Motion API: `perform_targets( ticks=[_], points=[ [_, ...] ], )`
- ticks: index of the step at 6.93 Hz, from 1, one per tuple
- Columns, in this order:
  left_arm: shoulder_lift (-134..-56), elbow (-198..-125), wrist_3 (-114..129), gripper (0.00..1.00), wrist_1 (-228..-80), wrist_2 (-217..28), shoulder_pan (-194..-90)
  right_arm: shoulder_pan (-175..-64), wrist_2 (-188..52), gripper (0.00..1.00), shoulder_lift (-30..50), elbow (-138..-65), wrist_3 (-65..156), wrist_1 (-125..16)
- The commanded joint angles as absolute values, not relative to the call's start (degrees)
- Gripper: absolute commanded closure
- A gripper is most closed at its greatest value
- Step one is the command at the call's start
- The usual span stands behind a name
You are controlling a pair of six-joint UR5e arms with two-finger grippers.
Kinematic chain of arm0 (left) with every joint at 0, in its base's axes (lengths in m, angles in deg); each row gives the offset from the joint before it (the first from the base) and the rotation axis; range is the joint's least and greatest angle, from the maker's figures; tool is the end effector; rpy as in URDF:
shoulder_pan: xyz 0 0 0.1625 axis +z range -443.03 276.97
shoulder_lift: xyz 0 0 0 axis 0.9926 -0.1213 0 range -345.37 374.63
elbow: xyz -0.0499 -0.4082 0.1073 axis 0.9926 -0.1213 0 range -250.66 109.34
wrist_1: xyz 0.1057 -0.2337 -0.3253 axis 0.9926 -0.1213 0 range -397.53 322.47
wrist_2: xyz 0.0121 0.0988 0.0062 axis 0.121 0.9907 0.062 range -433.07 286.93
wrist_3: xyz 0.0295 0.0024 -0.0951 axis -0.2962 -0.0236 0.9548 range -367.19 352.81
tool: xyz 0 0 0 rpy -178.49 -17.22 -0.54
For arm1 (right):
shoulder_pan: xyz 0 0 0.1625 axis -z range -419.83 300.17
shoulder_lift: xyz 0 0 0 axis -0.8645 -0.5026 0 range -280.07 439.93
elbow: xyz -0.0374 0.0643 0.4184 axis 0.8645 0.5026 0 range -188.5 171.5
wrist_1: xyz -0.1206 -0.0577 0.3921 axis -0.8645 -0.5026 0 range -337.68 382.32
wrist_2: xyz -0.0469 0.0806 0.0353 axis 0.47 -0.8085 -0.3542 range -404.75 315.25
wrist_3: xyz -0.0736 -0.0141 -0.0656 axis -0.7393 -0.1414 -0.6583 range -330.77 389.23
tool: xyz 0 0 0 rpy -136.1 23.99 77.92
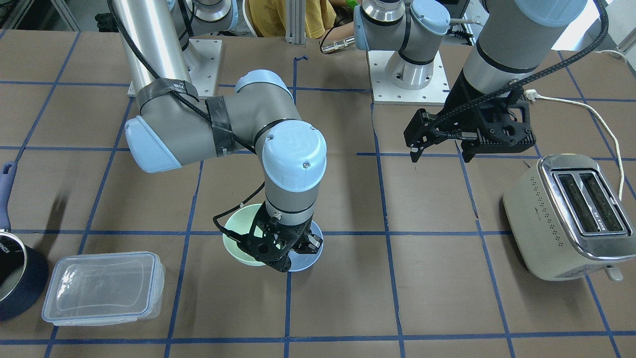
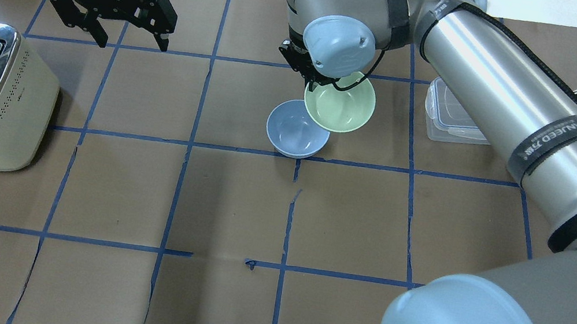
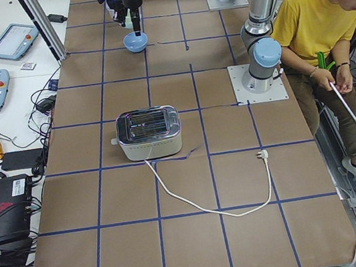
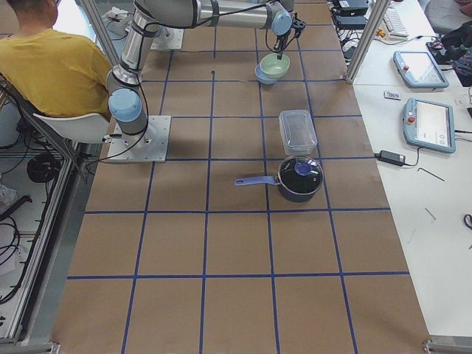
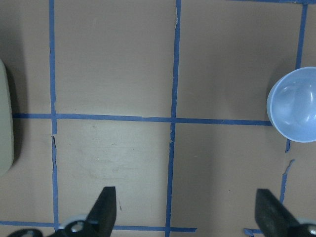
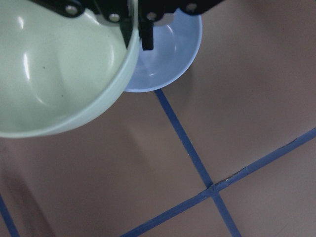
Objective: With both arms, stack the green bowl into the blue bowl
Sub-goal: 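Release blue bowl with left gripper while right carries green bowl over it, then lower the green bowl into the blue bowl and open the right gripper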
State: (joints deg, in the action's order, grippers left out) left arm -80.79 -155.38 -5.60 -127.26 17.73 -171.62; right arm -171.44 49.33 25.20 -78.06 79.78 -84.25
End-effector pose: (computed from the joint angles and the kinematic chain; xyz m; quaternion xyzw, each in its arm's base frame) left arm -0.1187 -0.5354 0.4853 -0.0262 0.9996 -0.0011 0.0070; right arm 0.3852 -0.6296 0.3127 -0.2501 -0.9674 0.0332 0.0199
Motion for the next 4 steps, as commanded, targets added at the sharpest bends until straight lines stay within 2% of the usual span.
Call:
perform_targets(
  ticks=[1,4],
  points=[
    [-80.8,-155.6,-5.5,0.00,-127.4,17.8,-171.6,-173.7,49.0,1.00,27.9,-77.0,83.7,-84.6],
    [-80.9,-155.7,-5.5,0.00,-127.3,17.9,-171.6,-174.0,43.8,1.00,29.3,-77.1,83.7,-84.0]
  ],
)
